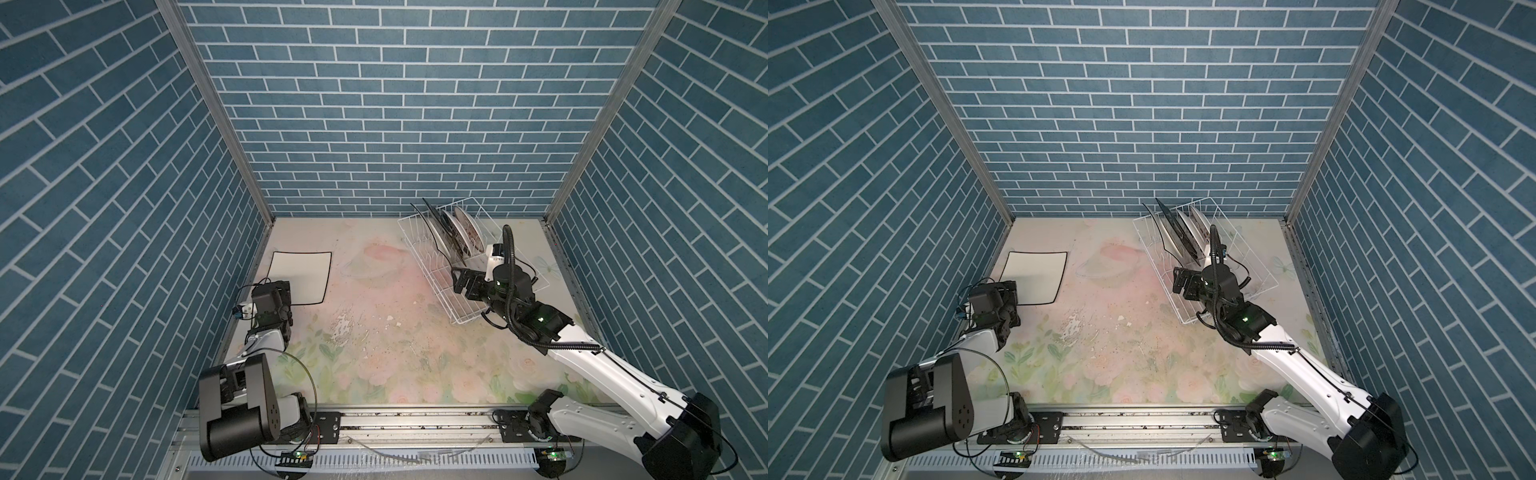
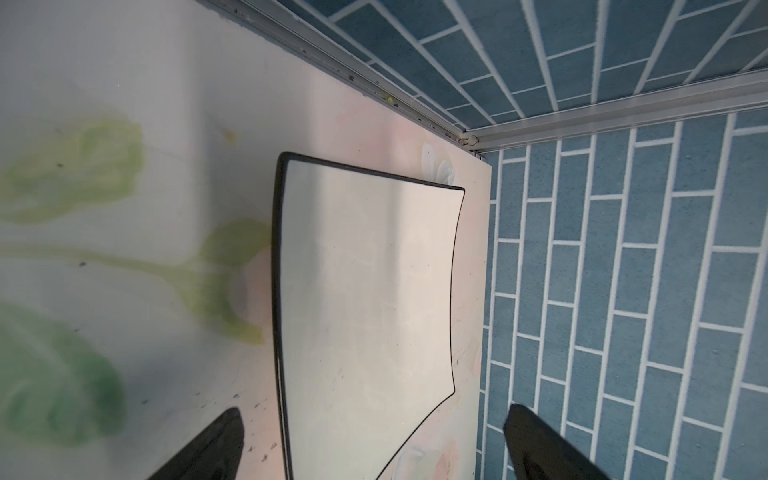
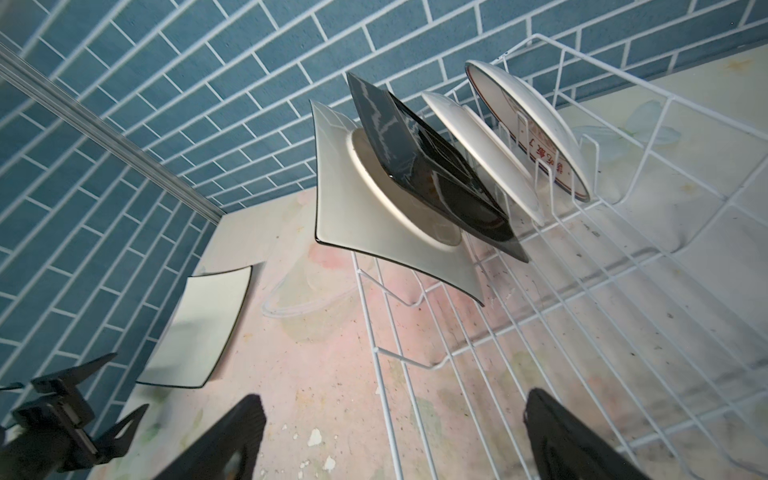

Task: Unload the plates from the dish rack
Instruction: 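Open the left gripper and lift it off the plate while right gripper approaches rack, then move the right gripper down onto the next white square plate in the rack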

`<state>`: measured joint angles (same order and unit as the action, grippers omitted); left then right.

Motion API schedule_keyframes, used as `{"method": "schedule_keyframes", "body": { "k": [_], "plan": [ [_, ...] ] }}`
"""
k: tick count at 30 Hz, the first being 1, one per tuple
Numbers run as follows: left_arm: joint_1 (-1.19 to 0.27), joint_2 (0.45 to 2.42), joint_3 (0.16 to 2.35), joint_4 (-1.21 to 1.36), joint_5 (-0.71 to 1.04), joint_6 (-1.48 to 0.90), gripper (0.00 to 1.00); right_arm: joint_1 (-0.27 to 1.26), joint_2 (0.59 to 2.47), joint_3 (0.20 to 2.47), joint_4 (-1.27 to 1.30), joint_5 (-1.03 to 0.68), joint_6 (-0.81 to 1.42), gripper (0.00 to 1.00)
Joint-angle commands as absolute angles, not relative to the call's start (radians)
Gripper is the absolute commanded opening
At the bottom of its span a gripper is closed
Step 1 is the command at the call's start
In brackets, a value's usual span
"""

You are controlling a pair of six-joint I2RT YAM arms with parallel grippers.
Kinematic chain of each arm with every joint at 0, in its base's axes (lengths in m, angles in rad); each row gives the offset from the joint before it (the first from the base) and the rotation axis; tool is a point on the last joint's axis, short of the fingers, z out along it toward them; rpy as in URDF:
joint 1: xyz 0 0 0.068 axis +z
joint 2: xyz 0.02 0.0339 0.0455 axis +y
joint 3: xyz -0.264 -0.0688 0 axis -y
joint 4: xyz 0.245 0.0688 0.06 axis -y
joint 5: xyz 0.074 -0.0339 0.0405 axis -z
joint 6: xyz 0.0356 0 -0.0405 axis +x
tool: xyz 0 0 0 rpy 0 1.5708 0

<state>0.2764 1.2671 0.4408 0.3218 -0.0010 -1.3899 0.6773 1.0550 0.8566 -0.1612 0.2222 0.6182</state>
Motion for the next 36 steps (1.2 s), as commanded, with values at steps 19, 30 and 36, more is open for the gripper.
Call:
{"method": "schedule_keyframes", "body": {
  "k": [19,30,36],
  "plan": [
    [0.017,0.824,0.406,0.061,0.158,-0.9,1.0,0.723,1.215,1.144,-0.574,0.284,0.24,0.88],
    [-0.19,0.656,0.414,-0.099,0.112,-0.875,1.0,0.694,1.293,0.964,-0.096,0.197,-0.058,0.92],
    [-0.198,0.59,0.378,-0.108,0.148,-0.887,1.0,0.671,1.353,0.959,0.001,0.182,-0.136,0.87]
  ]
}}
